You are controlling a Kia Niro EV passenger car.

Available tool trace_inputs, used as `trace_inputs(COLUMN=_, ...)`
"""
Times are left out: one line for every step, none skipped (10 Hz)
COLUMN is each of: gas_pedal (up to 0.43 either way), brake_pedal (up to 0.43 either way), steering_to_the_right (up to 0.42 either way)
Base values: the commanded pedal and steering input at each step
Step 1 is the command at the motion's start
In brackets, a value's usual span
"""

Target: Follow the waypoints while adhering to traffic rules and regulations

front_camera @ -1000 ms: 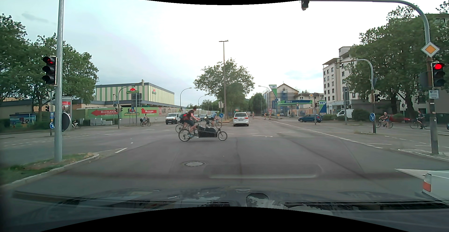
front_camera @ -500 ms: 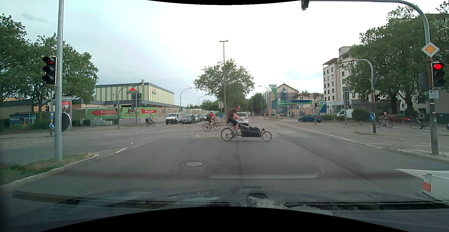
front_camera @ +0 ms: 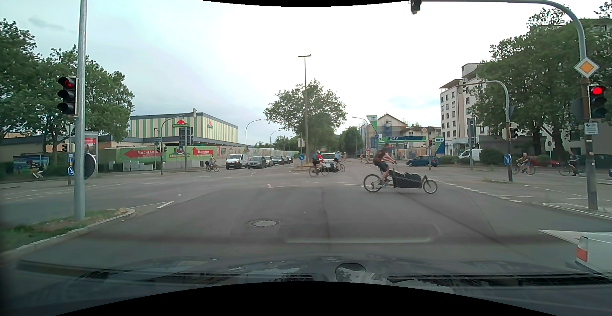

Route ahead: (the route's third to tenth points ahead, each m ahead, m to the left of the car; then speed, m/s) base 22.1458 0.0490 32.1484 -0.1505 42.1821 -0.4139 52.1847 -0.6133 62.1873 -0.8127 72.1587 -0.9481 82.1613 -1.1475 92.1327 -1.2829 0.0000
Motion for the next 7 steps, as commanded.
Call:
trace_inputs(gas_pedal=0.000, brake_pedal=0.262, steering_to_the_right=0.001)
trace_inputs(gas_pedal=0.000, brake_pedal=0.262, steering_to_the_right=0.002)
trace_inputs(gas_pedal=0.000, brake_pedal=0.262, steering_to_the_right=0.002)
trace_inputs(gas_pedal=0.000, brake_pedal=0.262, steering_to_the_right=0.001)
trace_inputs(gas_pedal=0.000, brake_pedal=0.262, steering_to_the_right=0.002)
trace_inputs(gas_pedal=0.000, brake_pedal=0.262, steering_to_the_right=0.002)
trace_inputs(gas_pedal=0.000, brake_pedal=0.262, steering_to_the_right=0.002)
